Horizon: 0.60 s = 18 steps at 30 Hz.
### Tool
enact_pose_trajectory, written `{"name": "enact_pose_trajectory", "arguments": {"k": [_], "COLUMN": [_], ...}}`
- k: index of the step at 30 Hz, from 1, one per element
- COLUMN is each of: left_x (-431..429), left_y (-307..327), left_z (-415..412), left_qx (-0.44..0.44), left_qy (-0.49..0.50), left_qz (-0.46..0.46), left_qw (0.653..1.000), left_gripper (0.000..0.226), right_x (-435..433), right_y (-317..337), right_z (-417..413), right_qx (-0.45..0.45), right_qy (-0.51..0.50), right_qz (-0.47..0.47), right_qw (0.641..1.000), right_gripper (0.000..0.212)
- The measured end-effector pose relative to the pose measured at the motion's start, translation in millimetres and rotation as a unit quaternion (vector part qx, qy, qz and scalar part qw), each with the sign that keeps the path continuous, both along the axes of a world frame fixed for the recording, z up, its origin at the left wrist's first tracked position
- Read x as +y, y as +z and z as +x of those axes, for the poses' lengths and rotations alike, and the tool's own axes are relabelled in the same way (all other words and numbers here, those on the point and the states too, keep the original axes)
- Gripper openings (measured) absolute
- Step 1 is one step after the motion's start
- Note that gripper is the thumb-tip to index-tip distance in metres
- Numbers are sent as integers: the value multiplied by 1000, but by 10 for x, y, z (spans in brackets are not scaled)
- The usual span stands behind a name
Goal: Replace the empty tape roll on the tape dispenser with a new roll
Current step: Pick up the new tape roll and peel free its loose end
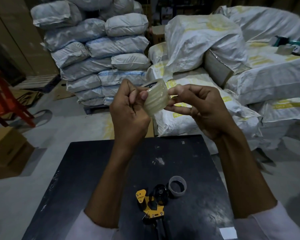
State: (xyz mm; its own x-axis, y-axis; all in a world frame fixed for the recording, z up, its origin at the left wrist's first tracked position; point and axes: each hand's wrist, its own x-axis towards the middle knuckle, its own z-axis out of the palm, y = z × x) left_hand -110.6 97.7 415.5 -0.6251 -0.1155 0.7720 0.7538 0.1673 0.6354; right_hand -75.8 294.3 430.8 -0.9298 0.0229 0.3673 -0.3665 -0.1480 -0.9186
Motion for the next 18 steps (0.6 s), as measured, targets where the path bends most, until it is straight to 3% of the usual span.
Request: {"name": "enact_pose_trajectory", "arguments": {"k": [3, 5, 7, 10, 15, 18], "left_x": [8, 21, 43, 106, 149, 125], "left_y": [-36, -64, -95, -106, -131, -144], "left_z": [4, 11, 20, 94, 165, 173], "left_qx": [6, 8, 20, 61, 81, 79], "left_qy": [8, 25, 51, 70, 74, 92], "left_qz": [-6, -13, -14, -5, -21, -23], "left_qw": [1000, 1000, 998, 996, 994, 992], "left_gripper": [35, 33, 31, 35, 31, 30], "right_x": [-97, -187, -303, -511, -589, -587], "right_y": [-86, -164, -226, -274, -263, -267], "right_z": [74, 110, 138, 155, 114, 127], "right_qx": [-3, 15, 52, 93, 51, 49], "right_qy": [-42, -109, -204, -290, -246, -271], "right_qz": [-20, 23, 87, 99, 4, 35], "right_qw": [999, 994, 974, 947, 968, 961], "right_gripper": [31, 33, 34, 33, 18, 12]}}
